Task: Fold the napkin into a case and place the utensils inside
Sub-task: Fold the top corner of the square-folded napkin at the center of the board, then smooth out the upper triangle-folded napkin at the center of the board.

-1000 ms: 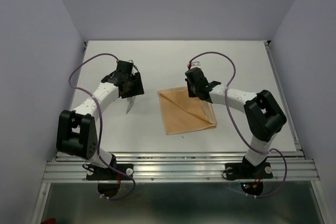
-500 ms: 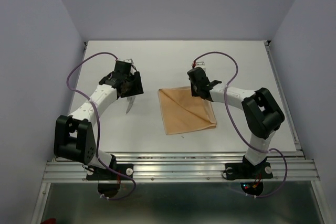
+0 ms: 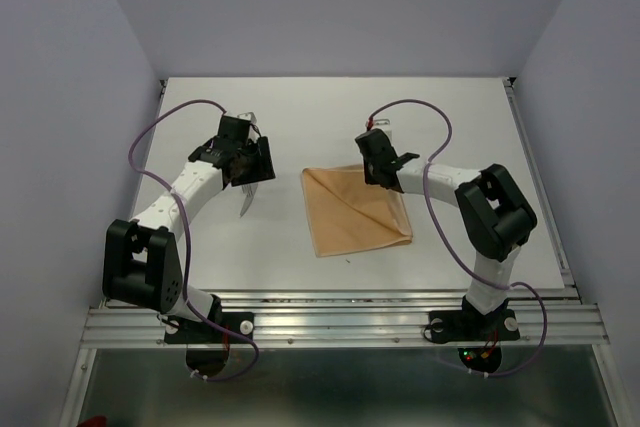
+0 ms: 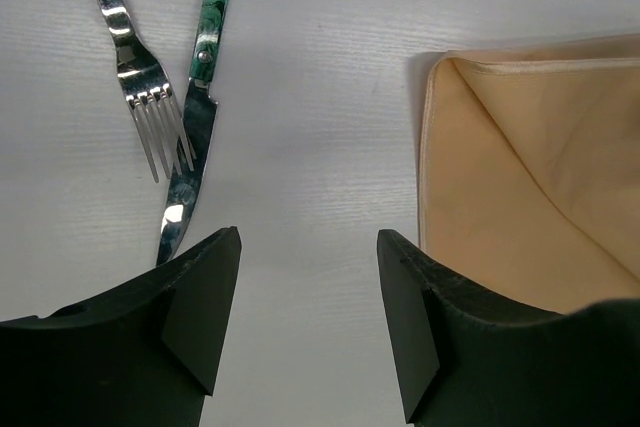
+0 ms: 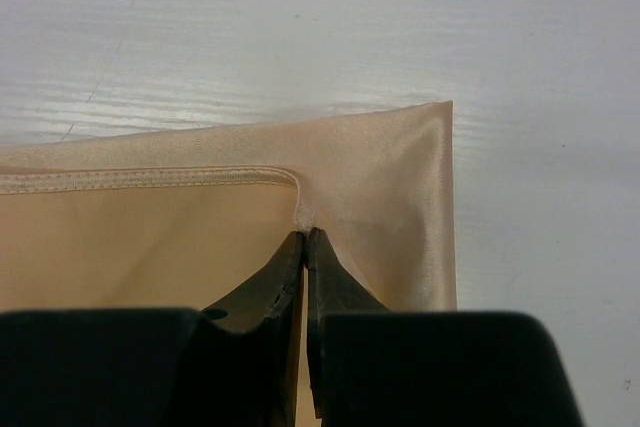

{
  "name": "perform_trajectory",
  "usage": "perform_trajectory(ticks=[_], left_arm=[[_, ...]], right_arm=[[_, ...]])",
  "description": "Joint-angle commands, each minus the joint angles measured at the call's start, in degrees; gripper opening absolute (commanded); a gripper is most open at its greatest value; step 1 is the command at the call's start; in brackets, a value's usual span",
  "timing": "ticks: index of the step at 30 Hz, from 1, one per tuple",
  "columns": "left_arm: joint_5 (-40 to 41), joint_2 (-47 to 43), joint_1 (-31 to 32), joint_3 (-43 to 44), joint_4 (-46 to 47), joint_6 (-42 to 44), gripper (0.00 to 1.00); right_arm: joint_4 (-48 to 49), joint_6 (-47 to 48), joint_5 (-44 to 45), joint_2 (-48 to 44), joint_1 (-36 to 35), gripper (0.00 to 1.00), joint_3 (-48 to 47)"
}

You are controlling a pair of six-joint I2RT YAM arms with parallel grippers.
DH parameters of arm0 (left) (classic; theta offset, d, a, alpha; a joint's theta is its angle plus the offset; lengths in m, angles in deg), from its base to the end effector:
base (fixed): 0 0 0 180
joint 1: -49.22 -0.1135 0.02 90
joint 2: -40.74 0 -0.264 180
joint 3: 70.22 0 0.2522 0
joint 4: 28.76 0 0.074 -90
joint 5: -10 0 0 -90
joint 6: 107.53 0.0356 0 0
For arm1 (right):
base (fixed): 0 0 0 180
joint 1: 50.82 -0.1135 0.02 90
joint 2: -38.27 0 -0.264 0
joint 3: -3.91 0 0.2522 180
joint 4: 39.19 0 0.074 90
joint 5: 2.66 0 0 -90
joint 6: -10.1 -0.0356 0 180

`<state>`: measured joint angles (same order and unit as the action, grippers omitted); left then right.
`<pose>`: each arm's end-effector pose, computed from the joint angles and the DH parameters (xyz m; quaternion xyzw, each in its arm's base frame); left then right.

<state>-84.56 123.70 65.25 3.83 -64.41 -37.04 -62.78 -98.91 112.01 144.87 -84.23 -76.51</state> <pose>0.3018 -0.0897 0.2596 -0.0126 0.9217 -0.1527 0.3563 0.3341 0.2026 0.1740 -0.0421 0.9193 -0.0316 0.3900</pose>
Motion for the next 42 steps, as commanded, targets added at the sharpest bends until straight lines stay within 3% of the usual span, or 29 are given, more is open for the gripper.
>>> perform_trajectory(ticks=[1, 15, 18, 19, 23, 27, 31, 34, 35, 37, 38, 42], left_arm=[[-0.9, -2.1, 0.0, -1.1, 1.4, 1.1, 0.68], [-2.6, -2.8, 0.0, -1.6, 1.4, 1.1, 0.68], [-4.1, -2.9, 0.0, -1.7, 2.1, 0.6, 0.68], [-4.3, -2.8, 0.0, -1.8, 2.3, 0.4, 0.68], [-11.0, -0.6, 1.9, -1.5, 5.3, 0.0, 0.66], [-10.5, 4.0, 4.7, 2.1, 5.5, -0.9, 0.62], [-12.1, 9.1, 7.5, 6.1, 6.2, -1.9, 0.45], [-13.2, 13.0, 8.8, 9.6, 6.6, -2.5, 0.27], [-13.4, 14.0, 9.7, 11.3, 6.8, -2.7, 0.21], [-13.6, 16.5, 10.4, 13.3, 6.9, -2.8, 0.01], [-13.9, 17.4, 10.8, 14.8, 6.9, -2.8, 0.0], [-13.8, 21.7, 11.0, 18.3, 6.5, -2.6, 0.0]], right_arm=[[2.3, 0.6, 2.0, 0.5, 0.3, 0.06, -3.5], [3.2, 2.8, 4.0, 2.0, 0.3, 0.06, -5.0], [3.3, 2.4, 5.1, 1.9, 0.3, 0.11, -4.6], [3.3, 2.0, 6.0, 1.5, 0.3, 0.13, -4.5], [3.3, -0.7, 9.0, -5.8, 0.3, 0.58, -2.3], [1.5, -3.6, 9.6, -13.1, 0.3, 0.68, -0.4], [-0.6, -7.1, 6.1, -20.5, 0.3, 0.67, 5.6], [-4.6, -11.6, 1.4, -23.8, 0.3, 0.58, 10.2], [-4.7, -12.5, 0.5, -26.3, 0.3, 0.39, 12.1], [-4.9, -15.8, -2.1, -28.8, -0.3, 0.22, 17.3], [-5.2, -16.8, -3.1, -30.7, -0.3, 0.12, 18.7], [-7.5, -21.9, -6.2, -34.3, -1.0, 0.02, 23.8]])
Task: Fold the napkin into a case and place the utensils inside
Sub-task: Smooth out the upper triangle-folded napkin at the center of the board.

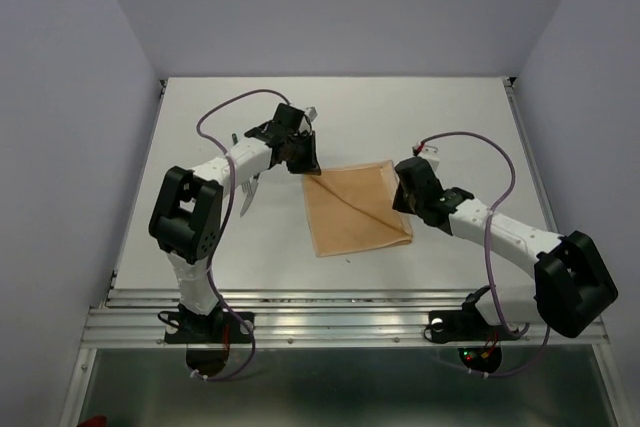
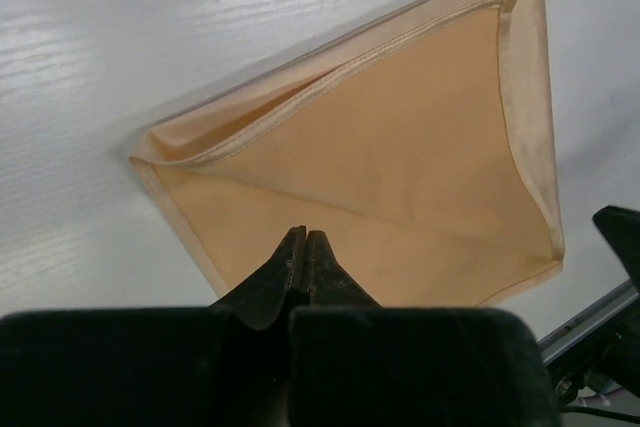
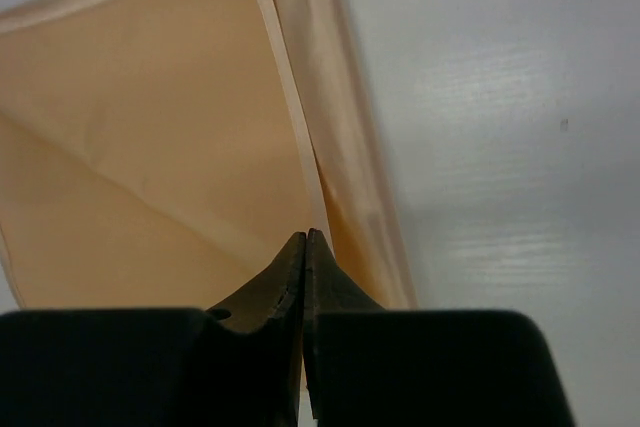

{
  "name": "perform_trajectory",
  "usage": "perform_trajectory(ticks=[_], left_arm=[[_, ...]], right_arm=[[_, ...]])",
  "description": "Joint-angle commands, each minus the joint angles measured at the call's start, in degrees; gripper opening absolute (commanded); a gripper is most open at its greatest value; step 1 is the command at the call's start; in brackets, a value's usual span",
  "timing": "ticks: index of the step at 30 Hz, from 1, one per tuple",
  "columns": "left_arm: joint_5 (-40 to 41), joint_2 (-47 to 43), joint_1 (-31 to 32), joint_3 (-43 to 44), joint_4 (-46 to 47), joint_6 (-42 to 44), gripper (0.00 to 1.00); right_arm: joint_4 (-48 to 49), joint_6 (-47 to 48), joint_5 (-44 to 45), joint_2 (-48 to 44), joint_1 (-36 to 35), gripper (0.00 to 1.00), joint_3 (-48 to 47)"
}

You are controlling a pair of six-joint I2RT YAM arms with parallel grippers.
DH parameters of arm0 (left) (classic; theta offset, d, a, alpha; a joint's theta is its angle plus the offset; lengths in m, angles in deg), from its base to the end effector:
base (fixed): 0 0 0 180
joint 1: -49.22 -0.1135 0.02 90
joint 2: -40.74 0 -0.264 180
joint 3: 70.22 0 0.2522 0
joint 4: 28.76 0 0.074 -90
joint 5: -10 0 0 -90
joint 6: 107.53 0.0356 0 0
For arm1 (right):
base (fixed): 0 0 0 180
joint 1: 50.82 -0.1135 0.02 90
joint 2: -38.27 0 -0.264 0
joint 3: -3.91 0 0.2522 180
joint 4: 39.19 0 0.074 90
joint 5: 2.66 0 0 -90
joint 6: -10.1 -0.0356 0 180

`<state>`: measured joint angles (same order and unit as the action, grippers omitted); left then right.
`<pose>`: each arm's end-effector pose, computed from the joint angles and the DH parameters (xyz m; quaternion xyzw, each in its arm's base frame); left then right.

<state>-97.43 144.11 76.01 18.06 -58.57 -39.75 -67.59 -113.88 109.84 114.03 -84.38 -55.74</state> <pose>0.3532 -0.1903 0.2285 0.0945 0.9098 -0.2846 0.2869 0.2355 0.1399 0.2245 0.0787 0.9042 0.0612 0.4152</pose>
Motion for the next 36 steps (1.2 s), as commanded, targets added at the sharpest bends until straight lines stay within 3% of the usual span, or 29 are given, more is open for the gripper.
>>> perform_trajectory(ticks=[1, 15, 23, 30, 36], left_arm=[[-0.7, 1.9, 0.3, 4.4, 0.6, 0.3, 0.0], [3.8, 11.1, 0.2, 7.6, -0.6, 0.9, 0.0], [4.5, 9.6, 0.2, 6.3, -0.3, 1.4, 0.0], [4.0, 8.4, 0.3, 3.9, 0.8, 1.3, 0.0], [5.9, 6.7, 0.2, 4.1, -0.3, 2.4, 0.0]], right_arm=[[-2.7, -7.4, -4.2, -4.0, -1.4, 0.02, 3.9], [-5.8, -14.1, -1.6, -7.1, -5.7, 0.04, 9.1], [-3.2, -14.3, 1.8, -3.4, -5.7, 0.07, 9.8], [-2.8, -19.5, 4.8, 7.2, -5.7, 0.06, 9.8], [-5.1, -18.1, 5.1, 0.8, -7.4, 0.07, 8.5]])
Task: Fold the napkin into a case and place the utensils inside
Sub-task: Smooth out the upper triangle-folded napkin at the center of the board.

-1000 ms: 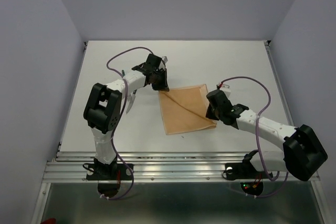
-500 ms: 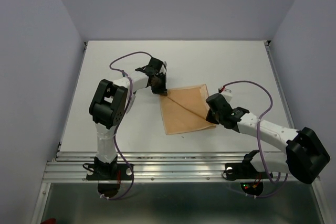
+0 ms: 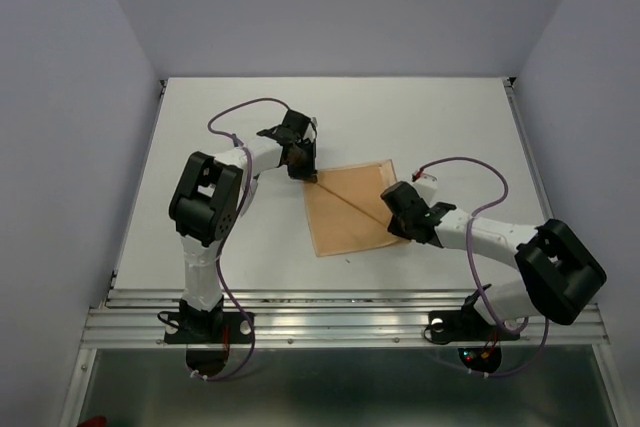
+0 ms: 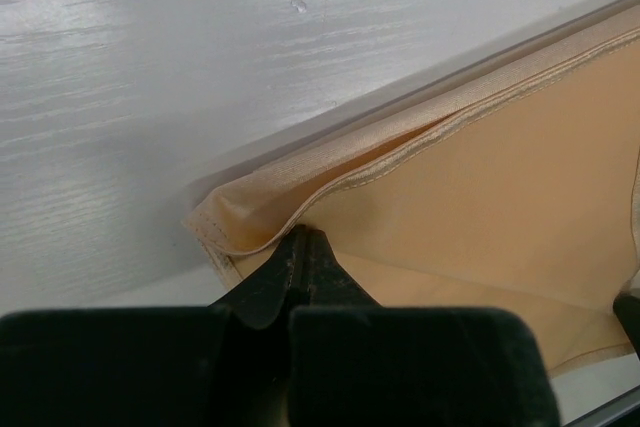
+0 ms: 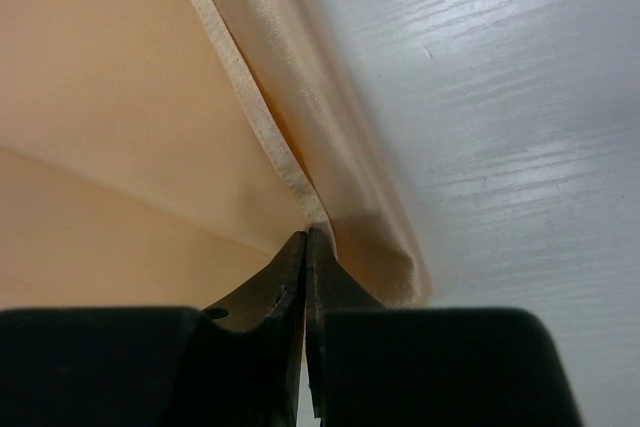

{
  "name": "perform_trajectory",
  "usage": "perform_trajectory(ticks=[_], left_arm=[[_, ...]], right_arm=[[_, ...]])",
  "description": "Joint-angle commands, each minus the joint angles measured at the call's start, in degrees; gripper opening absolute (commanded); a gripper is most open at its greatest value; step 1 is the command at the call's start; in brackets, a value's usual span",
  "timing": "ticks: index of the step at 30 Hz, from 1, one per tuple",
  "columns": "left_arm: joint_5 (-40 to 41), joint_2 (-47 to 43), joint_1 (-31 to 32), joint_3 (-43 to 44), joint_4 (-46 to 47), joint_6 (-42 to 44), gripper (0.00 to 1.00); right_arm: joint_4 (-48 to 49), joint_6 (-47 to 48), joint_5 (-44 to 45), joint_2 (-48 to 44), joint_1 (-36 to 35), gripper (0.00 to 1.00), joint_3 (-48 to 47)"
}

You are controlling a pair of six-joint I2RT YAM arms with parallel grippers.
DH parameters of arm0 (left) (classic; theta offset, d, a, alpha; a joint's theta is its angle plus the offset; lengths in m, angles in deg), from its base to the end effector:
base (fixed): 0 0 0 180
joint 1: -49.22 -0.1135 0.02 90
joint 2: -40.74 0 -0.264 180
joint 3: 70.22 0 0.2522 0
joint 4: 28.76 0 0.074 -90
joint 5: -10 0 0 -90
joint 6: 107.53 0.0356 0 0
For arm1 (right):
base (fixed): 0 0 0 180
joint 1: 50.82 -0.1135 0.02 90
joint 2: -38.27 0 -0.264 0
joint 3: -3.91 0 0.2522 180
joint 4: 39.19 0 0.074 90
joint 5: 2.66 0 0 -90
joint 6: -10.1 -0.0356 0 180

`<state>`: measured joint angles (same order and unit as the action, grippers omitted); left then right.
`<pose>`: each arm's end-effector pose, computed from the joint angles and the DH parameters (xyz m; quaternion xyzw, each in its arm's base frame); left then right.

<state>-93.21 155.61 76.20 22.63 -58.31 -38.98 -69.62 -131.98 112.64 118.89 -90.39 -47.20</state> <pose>0.3816 -0.2034 0.1733 0.0831 0.9351 -0.2332 0.2536 0.2021 0.1473 0.1578 0.1591 0.9305 0.0341 0.3280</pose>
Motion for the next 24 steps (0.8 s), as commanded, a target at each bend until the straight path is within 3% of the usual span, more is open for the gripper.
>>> perform_trajectory(ticks=[1, 7, 13, 20, 24], left_arm=[[2.0, -5.1, 0.0, -0.3, -0.7, 1.7, 0.0], [1.9, -6.8, -0.1, 0.7, -0.7, 1.5, 0.0], [2.1, -5.9, -0.6, 1.1, -0.6, 2.8, 0.0], [3.2, -2.6, -1.2, 0.6, -1.0, 3.7, 0.0], [3.2, -3.8, -1.2, 0.0, -0.8, 3.6, 0.0]], right_arm=[[-3.8, 0.8, 2.2, -5.2, -1.4, 0.07, -1.3], [-4.1, 4.3, 2.3, -5.9, -1.9, 0.09, -6.9], [0.0, 6.5, -2.4, 5.7, -1.9, 0.11, -11.6], [2.1, 6.3, -3.6, 12.5, -1.9, 0.09, -12.0], [1.1, 6.4, -2.9, 6.8, -1.9, 0.09, -11.3]])
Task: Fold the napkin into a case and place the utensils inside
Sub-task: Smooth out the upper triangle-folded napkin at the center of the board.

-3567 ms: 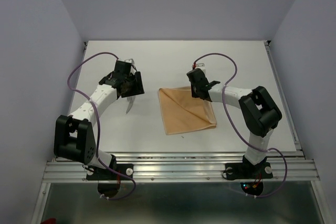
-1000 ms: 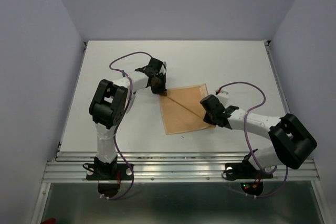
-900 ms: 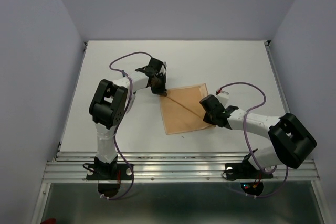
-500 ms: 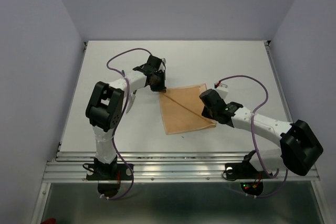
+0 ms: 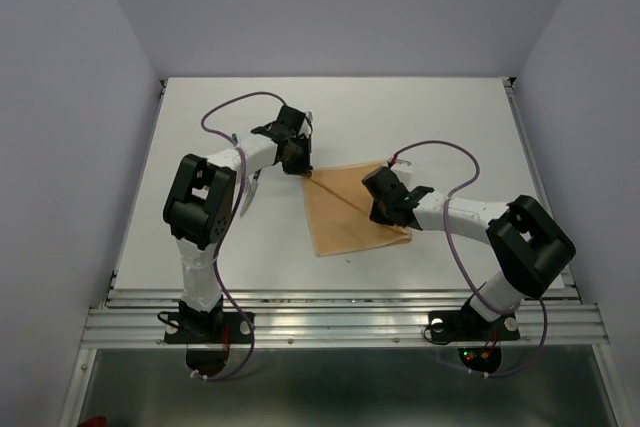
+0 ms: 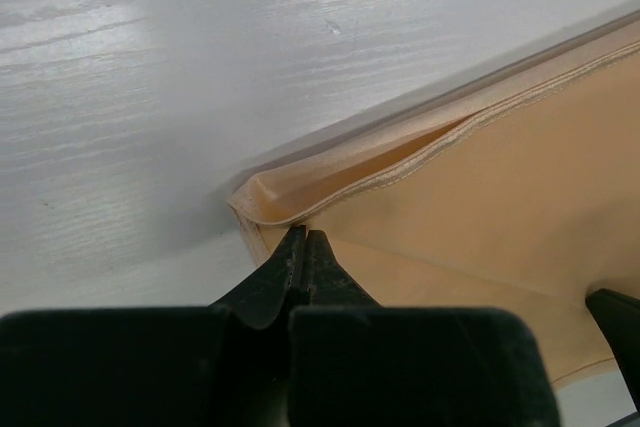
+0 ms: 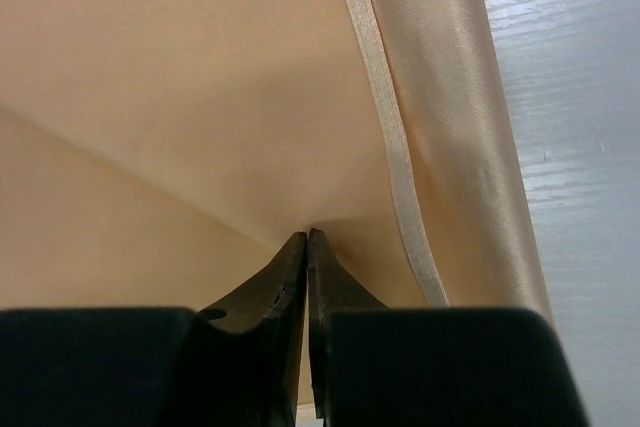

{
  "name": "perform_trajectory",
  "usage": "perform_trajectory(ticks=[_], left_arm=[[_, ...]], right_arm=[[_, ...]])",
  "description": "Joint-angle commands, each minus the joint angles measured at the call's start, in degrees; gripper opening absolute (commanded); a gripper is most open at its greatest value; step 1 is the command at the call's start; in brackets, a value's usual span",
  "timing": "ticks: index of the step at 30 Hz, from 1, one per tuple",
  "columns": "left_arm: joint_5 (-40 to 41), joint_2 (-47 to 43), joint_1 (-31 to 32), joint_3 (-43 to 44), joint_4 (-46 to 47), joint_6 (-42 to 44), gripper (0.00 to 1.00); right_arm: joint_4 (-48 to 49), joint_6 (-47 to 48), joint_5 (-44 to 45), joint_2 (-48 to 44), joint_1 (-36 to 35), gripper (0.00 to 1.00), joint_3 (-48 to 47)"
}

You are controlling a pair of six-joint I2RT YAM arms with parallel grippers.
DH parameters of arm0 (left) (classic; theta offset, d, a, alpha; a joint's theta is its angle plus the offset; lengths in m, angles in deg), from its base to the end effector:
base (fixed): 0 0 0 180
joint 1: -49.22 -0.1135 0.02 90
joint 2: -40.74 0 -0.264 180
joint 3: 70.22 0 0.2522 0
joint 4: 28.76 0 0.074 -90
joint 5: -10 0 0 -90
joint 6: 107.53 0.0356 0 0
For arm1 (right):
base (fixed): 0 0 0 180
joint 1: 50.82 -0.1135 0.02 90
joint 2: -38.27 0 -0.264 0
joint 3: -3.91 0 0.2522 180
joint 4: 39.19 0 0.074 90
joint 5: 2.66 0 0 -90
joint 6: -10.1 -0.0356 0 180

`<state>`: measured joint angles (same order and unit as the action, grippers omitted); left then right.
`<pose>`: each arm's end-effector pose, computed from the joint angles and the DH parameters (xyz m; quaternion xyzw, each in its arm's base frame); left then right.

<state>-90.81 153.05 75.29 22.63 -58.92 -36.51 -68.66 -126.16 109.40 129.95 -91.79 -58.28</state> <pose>0.3821 -0.1944 0.1907 0.0902 0.9306 -0.2133 0.2835 0.2371 0.1882 0.1616 0.0948 0.9424 0.0477 0.3173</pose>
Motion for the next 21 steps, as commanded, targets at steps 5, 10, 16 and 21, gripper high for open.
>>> perform_trajectory(ticks=[5, 10, 16, 21], left_arm=[[1.5, -4.1, -0.3, 0.1, -0.1, 1.4, 0.0], [2.9, -5.1, -0.3, -0.3, 0.2, 1.4, 0.0], [2.8, -0.4, -0.4, 1.1, 0.2, 1.2, 0.0], [2.6, 0.2, -0.3, 1.7, -0.3, 0.0, 0.0]], right_arm=[[-4.2, 3.0, 4.0, -11.8, -0.5, 0.13, -0.1], [-6.7, 3.4, 5.3, -13.9, 0.0, 0.13, 2.6], [-6.3, 0.9, 5.7, -10.3, 0.5, 0.13, 6.4], [-5.8, 0.7, 5.4, -7.4, 0.5, 0.1, 6.9]])
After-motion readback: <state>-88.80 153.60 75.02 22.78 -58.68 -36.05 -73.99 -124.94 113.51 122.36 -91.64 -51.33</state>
